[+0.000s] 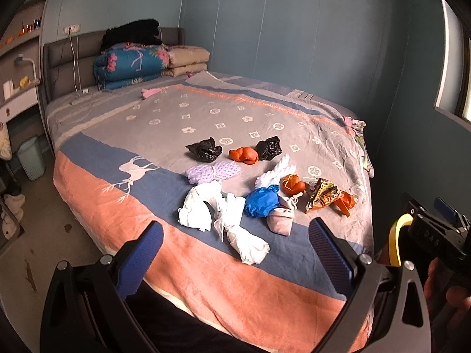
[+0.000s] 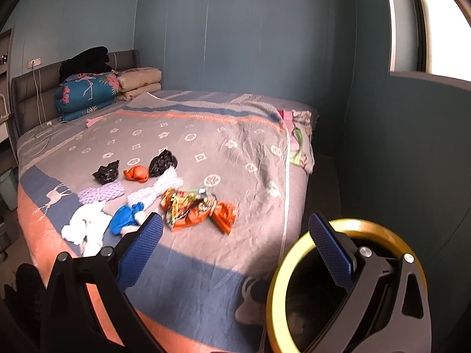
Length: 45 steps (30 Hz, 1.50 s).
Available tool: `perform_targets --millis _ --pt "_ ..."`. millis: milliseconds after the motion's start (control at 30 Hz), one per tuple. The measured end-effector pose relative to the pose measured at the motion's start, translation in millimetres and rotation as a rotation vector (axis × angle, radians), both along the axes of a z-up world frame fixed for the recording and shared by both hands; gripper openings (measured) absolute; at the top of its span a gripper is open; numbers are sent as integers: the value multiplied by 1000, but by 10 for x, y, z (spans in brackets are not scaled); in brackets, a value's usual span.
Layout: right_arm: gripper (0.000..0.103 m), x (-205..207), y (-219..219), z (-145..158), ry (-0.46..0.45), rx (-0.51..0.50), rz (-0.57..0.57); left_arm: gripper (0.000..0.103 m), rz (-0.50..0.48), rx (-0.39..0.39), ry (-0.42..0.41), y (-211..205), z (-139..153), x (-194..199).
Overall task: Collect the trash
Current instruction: 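Grasp the white tissues with the left gripper while the right grasps the orange wrapper bundle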
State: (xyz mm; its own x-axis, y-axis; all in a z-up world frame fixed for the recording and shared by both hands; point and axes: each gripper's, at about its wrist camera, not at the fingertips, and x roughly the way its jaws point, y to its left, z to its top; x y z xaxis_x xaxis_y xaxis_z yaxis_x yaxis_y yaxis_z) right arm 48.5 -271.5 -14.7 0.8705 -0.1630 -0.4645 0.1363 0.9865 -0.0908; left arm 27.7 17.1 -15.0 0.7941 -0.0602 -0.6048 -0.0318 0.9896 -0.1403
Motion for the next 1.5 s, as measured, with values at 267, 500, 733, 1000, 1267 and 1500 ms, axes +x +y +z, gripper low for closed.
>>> perform_targets --millis 267,500,733,1000,1267,1500 --pt "95 652 1 -267 186 9 79 95 -60 -50 78 377 -121 394" --pt "95 1098 2 -532 385 54 168 95 -107 -52 234 551 -440 893" --pt "95 1524 54 -663 536 -21 248 95 -113 -19 364 601 -800 1388" --pt "95 1918 124 -861 623 -94 288 95 -127 -1 447 646 -1099 1743" --pt "95 2236 186 -1081 697 -129 312 93 -174 -22 499 619 -1355 2068" --pt "80 2416 299 -1284 753 -110 360 85 -174 -18 493 513 -1543 2151"
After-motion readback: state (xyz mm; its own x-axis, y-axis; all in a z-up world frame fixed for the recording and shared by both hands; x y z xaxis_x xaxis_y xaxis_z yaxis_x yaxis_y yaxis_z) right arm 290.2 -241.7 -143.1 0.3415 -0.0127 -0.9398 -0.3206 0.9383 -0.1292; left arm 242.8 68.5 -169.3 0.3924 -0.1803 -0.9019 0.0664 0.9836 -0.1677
